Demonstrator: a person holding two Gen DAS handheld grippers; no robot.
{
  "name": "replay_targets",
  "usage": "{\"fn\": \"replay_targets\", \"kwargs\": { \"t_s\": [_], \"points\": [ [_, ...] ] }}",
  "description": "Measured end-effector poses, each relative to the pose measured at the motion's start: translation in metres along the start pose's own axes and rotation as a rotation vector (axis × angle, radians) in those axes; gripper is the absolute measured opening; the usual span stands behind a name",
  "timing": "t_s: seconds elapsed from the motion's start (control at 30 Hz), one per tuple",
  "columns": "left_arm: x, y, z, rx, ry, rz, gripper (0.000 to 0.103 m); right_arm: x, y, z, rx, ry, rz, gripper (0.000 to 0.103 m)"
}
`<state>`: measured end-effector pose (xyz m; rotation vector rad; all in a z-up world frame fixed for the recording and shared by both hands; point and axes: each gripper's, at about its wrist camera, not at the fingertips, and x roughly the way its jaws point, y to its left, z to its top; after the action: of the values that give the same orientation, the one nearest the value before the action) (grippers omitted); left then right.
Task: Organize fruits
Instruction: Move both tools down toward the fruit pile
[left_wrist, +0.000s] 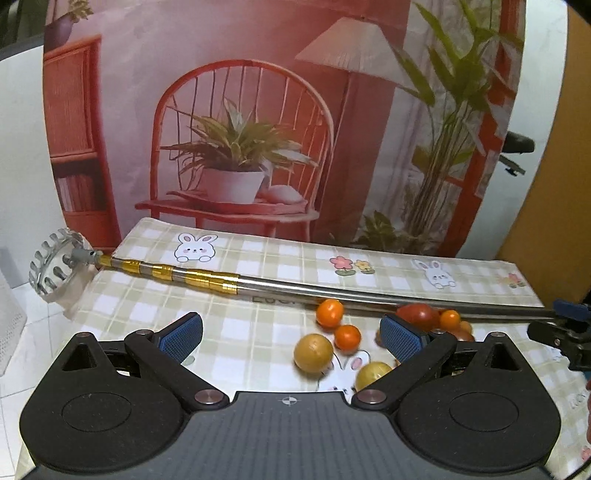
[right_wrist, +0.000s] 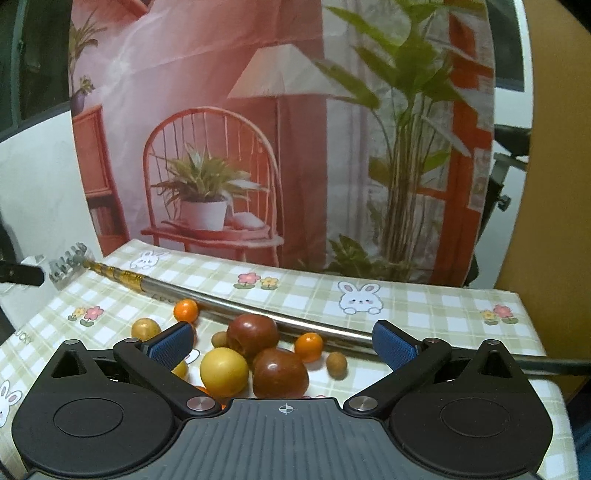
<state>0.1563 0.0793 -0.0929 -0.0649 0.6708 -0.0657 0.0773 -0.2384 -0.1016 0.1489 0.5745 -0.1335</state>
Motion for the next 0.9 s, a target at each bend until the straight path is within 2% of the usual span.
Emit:
{"fn": "replay_targets", "kwargs": {
  "t_s": [0.2, 0.33, 0.37, 0.4, 0.43, 0.5, 0.67, 0.8, 0.9],
  "points": [
    [0.045, -0.006, 0.006, 0.022, 0.058, -0.048, 0.099, 0.024, -0.009, -0.008, 0.065, 0.013, -0.017, 0.102],
    [0.079, -0.026, 0.002, 0.155, 0.112, -0.103, 0.076, 0.035, -0.021, -0.016, 0.135, 0.028, -0.003, 0.095],
    [0.086, -0.032, 0.000, 0.188, 0.128, -0.119, 0.074, 0.037, -0.024, -0.017, 0.151, 0.032, 0.002, 0.094],
    [0.095, -0.037, -0.001, 0.216, 0.145, -0.139, 0.066, 0.040, -0.027, -0.018, 0.164, 0.035, 0.001, 0.093],
    [0.104, -0.042, -0.002, 0.235, 0.167, -0.161, 0.058, 0.042, -0.029, -0.020, 0.174, 0.038, -0.005, 0.091],
    [0.122, -0.047, -0.004, 0.236, 0.209, -0.198, 0.052, 0.047, -0.034, -0.023, 0.195, 0.044, -0.017, 0.086],
    [0.162, -0.051, -0.004, 0.198, 0.277, -0.214, 0.048, 0.058, -0.044, -0.031, 0.245, 0.074, -0.040, 0.075],
    [0.181, -0.050, -0.007, 0.201, 0.329, -0.192, 0.048, 0.062, -0.049, -0.035, 0.260, 0.085, -0.045, 0.072],
    [0.187, -0.050, -0.008, 0.205, 0.336, -0.173, 0.047, 0.063, -0.050, -0.038, 0.263, 0.090, -0.040, 0.072]
  ]
}}
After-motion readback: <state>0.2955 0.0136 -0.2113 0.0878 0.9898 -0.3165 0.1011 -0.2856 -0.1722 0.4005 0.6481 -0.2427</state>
